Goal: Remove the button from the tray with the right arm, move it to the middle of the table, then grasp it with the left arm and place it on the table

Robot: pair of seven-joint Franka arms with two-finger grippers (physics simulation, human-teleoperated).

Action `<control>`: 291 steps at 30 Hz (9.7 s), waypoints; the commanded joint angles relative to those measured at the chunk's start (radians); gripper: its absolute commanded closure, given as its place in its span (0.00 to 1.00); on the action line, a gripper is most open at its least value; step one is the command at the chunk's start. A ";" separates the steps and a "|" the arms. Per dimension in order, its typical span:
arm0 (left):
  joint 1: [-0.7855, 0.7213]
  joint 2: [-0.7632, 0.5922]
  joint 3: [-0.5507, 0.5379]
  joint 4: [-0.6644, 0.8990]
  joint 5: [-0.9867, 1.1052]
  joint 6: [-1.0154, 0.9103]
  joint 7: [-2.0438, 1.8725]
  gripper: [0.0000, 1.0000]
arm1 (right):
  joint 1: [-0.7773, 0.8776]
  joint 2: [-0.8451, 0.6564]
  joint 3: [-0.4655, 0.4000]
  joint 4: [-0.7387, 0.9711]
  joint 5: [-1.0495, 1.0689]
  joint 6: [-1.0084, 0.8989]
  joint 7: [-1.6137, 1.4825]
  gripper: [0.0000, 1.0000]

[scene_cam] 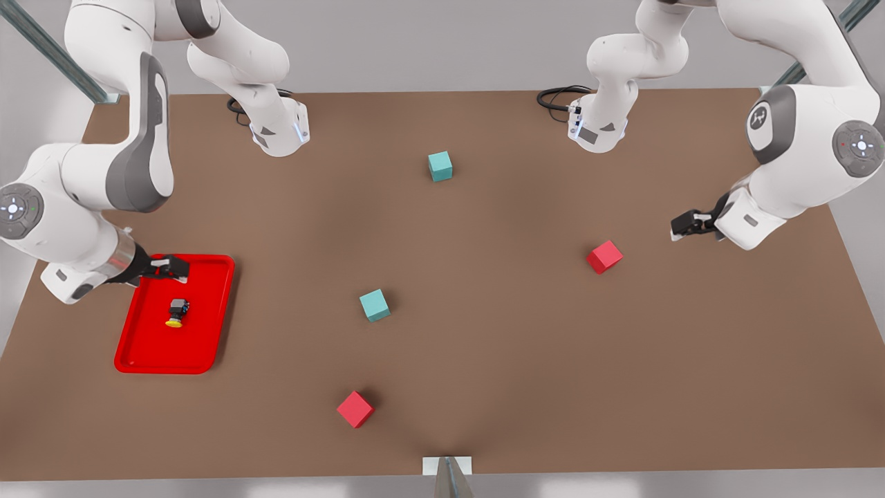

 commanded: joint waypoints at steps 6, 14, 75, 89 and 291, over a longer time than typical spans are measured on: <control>0.000 0.070 -0.009 0.090 -0.004 0.001 -0.055 0.00 | -0.001 0.122 0.000 0.005 -0.004 0.027 -0.060 0.00; -0.040 0.128 -0.010 0.096 0.028 -0.006 -0.054 0.00 | -0.101 0.329 -0.011 0.004 -0.075 0.096 -0.150 0.00; -0.145 0.264 -0.010 0.101 0.065 0.073 -0.062 0.00 | -0.831 0.433 0.555 -0.482 -0.543 0.694 0.287 0.30; -0.147 0.263 -0.010 0.101 0.065 0.073 -0.063 0.00 | -0.836 0.406 0.565 -0.482 -0.544 0.680 0.284 0.54; 0.545 0.990 -0.469 -0.023 -0.857 0.362 -0.393 0.59 | -0.039 0.084 0.069 0.045 -0.018 0.166 0.035 0.00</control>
